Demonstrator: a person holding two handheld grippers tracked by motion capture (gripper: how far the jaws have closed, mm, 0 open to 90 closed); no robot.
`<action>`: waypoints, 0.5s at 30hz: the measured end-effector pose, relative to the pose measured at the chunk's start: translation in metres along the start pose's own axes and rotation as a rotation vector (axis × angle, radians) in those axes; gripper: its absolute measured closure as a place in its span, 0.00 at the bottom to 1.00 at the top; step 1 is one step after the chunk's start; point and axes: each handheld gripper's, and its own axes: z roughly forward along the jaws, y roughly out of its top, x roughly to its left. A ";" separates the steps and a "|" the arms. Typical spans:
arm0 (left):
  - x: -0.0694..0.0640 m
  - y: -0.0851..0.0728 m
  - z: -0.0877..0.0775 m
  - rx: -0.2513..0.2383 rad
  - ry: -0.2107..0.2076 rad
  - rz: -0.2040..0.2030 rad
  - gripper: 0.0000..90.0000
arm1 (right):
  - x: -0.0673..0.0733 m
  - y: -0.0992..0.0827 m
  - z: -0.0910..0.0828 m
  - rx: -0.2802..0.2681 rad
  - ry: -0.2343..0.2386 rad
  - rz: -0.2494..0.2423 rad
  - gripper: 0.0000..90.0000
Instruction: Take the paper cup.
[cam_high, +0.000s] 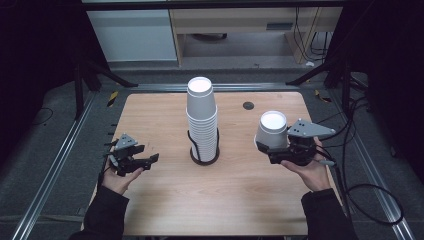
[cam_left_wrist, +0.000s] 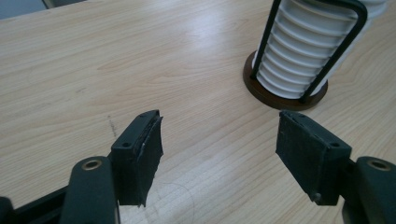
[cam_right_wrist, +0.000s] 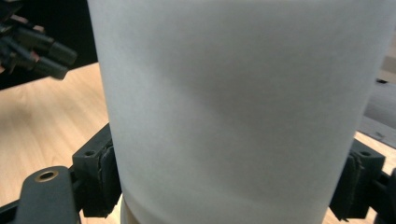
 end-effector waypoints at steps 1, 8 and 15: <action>-0.002 0.000 0.001 0.002 -0.011 0.011 0.34 | 0.000 -0.002 0.001 0.007 0.012 -0.004 0.18; -0.011 0.001 0.007 0.019 -0.058 0.057 0.34 | 0.002 -0.017 0.012 0.057 0.125 -0.060 0.18; -0.021 0.006 0.006 0.015 -0.101 0.094 0.34 | 0.008 -0.022 0.021 0.094 0.207 -0.100 0.18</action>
